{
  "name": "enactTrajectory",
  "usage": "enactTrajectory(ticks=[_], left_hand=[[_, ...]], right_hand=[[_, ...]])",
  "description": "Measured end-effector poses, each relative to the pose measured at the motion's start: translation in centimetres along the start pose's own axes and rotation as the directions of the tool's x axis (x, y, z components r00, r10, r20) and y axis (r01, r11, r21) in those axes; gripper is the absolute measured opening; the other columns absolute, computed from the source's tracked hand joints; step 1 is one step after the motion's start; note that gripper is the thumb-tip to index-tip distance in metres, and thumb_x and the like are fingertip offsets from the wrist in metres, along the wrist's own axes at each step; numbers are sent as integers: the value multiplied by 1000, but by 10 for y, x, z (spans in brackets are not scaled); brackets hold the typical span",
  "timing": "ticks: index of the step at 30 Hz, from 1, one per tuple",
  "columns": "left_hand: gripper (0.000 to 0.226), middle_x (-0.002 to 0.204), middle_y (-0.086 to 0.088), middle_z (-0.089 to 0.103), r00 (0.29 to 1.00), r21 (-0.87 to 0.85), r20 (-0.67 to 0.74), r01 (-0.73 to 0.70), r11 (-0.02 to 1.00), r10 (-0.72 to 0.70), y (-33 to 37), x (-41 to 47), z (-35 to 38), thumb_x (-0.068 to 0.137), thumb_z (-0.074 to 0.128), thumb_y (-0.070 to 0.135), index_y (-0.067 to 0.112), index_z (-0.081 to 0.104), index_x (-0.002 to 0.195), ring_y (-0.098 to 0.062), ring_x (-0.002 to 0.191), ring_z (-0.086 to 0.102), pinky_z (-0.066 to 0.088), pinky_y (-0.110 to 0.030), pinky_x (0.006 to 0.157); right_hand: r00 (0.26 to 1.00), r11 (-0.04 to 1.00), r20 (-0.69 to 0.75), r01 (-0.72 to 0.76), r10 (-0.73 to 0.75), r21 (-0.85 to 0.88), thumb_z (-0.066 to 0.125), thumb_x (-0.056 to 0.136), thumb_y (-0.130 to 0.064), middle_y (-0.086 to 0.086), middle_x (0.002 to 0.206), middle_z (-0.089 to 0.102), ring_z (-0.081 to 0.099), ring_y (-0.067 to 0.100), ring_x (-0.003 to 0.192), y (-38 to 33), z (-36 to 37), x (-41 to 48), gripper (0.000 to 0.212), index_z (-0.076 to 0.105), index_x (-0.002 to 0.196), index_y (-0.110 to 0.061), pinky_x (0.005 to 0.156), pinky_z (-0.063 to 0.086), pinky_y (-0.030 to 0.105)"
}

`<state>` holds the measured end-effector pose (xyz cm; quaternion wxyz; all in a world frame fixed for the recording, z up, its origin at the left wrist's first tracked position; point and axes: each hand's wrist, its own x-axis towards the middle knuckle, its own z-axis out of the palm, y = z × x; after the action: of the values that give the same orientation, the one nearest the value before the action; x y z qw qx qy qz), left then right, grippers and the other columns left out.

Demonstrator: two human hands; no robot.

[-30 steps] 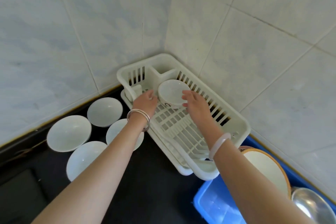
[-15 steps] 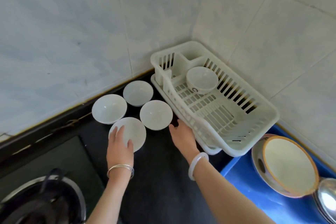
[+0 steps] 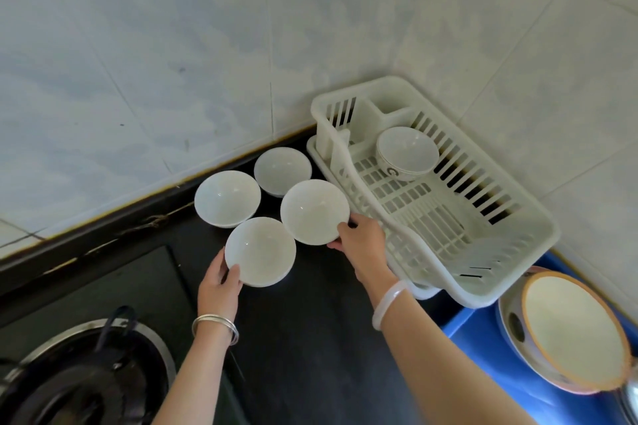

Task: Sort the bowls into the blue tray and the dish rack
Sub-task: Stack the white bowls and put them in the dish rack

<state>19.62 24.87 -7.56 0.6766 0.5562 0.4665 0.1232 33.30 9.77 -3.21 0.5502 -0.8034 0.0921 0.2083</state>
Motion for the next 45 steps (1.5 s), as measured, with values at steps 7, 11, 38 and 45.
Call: enactTrajectory(ticks=[7,11,38,45], left_hand=[[34,129,-4,56,992,-254,16,123,959,-123,5,-1,-3,96,38,28,22,54,126,-25,120,51,42,-36,97],[45,137,-6,52,989,-271,26,144,952,-143,9,-3,-5,96,35,42,19,48,132,-27,126,48,40,-39,100],[32,120,-5,62,985,-168,99,153,974,-138,39,-13,1,88,53,7,25,61,113,-29,111,59,53,-38,77],[31,100,7,62,957,-117,289,2,993,32,113,-36,62,87,55,10,41,60,83,-25,108,58,55,-30,64]], right_hand=[[986,981,159,71,-42,-182,58,87,-11,-1,81,72,72,13,70,-21,18,-29,14,70,91,-18,74,61,36],[982,938,186,96,-34,-333,61,85,-13,6,79,72,72,18,73,-22,32,-37,15,66,73,-19,75,60,33],[963,988,256,-49,86,-147,57,88,-8,2,105,68,67,16,89,-7,28,-28,33,64,119,-19,70,59,27],[990,994,122,77,-67,-74,58,90,-13,2,102,68,68,17,86,-68,-57,-31,34,61,123,-19,74,58,28]])
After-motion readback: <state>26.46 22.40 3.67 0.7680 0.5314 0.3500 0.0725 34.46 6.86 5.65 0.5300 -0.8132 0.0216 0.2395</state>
